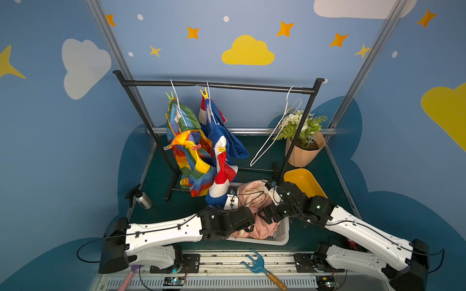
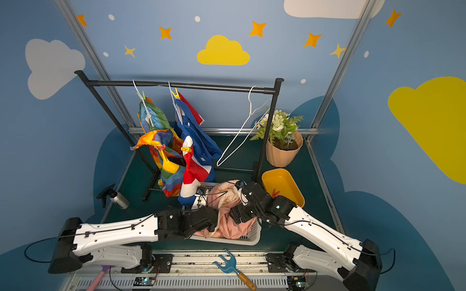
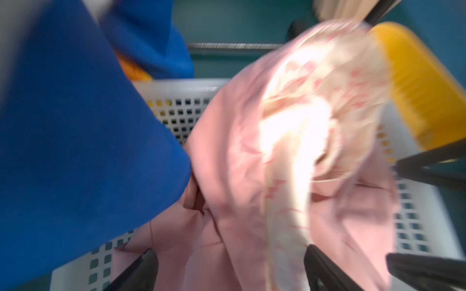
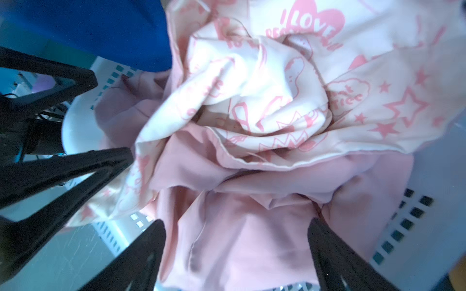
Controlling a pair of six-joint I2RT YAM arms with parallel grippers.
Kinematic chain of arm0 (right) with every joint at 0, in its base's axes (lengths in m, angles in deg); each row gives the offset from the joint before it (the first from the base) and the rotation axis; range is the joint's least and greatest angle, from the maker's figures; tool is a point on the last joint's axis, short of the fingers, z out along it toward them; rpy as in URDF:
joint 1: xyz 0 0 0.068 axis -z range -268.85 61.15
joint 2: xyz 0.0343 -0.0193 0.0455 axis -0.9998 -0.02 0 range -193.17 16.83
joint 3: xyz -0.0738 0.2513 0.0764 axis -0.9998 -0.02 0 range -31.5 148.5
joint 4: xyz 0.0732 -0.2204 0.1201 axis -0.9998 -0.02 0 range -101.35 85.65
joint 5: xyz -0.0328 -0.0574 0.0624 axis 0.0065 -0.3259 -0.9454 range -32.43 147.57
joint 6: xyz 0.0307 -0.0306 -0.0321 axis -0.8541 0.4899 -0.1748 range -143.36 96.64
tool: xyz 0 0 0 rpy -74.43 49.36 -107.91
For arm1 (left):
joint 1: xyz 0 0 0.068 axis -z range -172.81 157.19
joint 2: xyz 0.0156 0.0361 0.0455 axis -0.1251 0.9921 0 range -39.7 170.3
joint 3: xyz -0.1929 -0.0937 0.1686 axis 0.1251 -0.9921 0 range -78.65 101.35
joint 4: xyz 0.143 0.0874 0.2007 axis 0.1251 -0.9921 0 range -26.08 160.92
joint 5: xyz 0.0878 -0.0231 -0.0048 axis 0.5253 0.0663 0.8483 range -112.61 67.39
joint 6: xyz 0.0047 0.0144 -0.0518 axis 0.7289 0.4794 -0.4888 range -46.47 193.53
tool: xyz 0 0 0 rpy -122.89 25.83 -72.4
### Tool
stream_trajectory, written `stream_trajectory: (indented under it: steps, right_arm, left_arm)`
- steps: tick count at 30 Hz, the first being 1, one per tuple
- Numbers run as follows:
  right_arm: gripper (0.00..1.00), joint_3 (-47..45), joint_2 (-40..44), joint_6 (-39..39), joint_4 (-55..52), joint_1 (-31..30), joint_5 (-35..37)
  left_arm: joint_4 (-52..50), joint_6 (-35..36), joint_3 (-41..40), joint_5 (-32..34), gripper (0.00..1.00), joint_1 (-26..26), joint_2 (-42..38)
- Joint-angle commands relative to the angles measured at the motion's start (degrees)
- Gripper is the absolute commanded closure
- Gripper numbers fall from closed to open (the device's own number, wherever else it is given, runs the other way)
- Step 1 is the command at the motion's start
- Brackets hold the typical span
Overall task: Remove the clothespins securing jackets to the hanger
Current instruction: Place the jacket in the basket.
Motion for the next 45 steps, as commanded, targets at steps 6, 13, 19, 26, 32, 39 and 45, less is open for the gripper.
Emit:
stream_trajectory:
  steps: [6,13,19,26,32,39,45]
  right_arm:
    - [0.12,15.8,2.7,0.8,-10.9,-9.6,15.3]
    - [0.13,27.9,-1.0,8.3,-7.5,-25.1,32.8]
    - [0.16,41.3,-7.0,22.3,6.7,-28.9,38.1]
    - [0.17,68.9,-27.0,31.8,4.1,-22.1,35.0]
    - [0.23,100.5,-48.9,28.2,-7.9,-11.4,22.2]
    - [0.37,104.7,-57.7,25.1,-5.8,-5.3,13.5]
    - [0.34,104.3,-59.5,25.8,-1.4,-3.9,12.7]
  left_arm:
    - [-4.6,3.8,3.4,22.3,0.01,12.5,-4.1]
    - [-6.7,6.0,4.0,35.8,0.0,18.1,-7.2]
    - [-4.0,9.1,-0.3,38.4,0.0,18.4,-16.5]
    - [0.0,14.8,-4.1,41.2,0.0,18.4,-25.3]
    - [2.7,19.3,-5.3,41.0,0.0,16.3,-30.4]
    - [8.2,25.0,-8.1,32.8,0.0,11.1,-35.0]
    - [8.8,27.2,-6.8,27.6,0.0,7.2,-32.6]
